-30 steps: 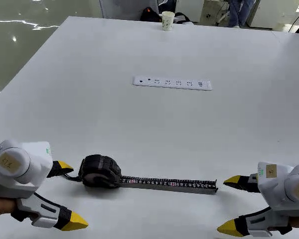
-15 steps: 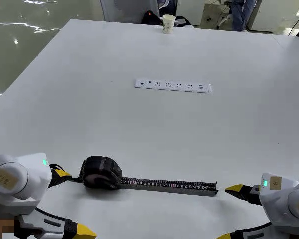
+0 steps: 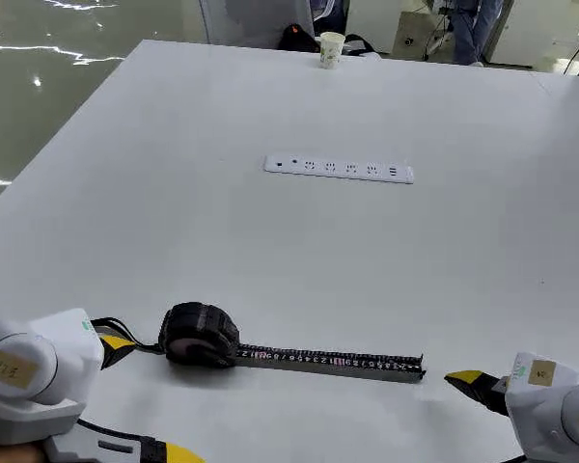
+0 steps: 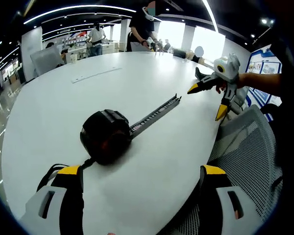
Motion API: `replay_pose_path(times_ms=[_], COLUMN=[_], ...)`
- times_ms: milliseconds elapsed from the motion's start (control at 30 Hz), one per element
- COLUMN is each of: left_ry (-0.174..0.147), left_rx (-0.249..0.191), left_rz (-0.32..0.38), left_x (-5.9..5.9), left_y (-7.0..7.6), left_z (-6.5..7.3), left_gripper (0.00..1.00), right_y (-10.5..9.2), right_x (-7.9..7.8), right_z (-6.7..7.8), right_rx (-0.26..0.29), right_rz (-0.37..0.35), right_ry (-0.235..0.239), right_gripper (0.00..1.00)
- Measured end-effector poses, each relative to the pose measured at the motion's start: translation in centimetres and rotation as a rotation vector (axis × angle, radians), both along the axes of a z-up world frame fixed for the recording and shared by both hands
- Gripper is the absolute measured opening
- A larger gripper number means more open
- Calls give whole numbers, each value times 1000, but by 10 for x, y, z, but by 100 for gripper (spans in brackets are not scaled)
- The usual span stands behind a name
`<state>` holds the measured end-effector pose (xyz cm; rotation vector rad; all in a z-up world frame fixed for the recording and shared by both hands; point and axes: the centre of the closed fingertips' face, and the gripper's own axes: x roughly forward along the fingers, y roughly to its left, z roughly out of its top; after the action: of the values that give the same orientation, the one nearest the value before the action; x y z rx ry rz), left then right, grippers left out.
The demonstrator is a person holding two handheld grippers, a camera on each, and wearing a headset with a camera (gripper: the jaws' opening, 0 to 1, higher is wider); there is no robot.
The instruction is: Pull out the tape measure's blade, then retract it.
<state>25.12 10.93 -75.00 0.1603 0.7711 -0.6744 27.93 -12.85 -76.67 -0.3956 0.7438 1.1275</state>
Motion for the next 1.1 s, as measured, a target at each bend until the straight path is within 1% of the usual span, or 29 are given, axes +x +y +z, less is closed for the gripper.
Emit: replay_pose_path(times_ms=[200,300,367,500,600,700,733,800,867,933,1000,1033,1100], left_ry=[-13,-29,-31,-43,-67,-76,-76,-61,-77,-92,-97,-100,-107], left_rx=[-17,-28,-28,-35,-50,-63,-65,-82,-84,-77,-84,-82,-72], left_rz=[46,67,75,88,119,128,134,147,161,174,200,226,248], left_x=[-1,-2,-4,-5,-4,-5,-5,-7,-8,-8,-7,-6,-5], left_y=[-2,-4,-5,-9,-12,-17,-18,-21,-23,-24,-24,-22,-19], left_z=[3,7,8,12,16,19,20,19,21,22,24,24,25], left_gripper=[99,99,99,99,99,99,99,99,99,99,99,99,99], right_y=[5,7,8,9,9,10,10,9,11,11,13,14,15], right_x=[-2,-5,-7,-9,-9,-9,-9,-8,-9,-9,-9,-9,-7], right_z=[6,6,6,6,8,10,10,12,14,15,17,18,20], right_rx=[30,39,41,47,59,69,68,69,87,90,97,98,103], right_rz=[-73,-96,-107,-134,-167,-194,-204,-229,-251,-271,-289,-303,-334], right_ry=[1,3,2,3,0,-1,-1,-6,-6,-10,-13,-14,-18], right_gripper=[95,98,99,99,99,99,99,99,99,99,99,99,99])
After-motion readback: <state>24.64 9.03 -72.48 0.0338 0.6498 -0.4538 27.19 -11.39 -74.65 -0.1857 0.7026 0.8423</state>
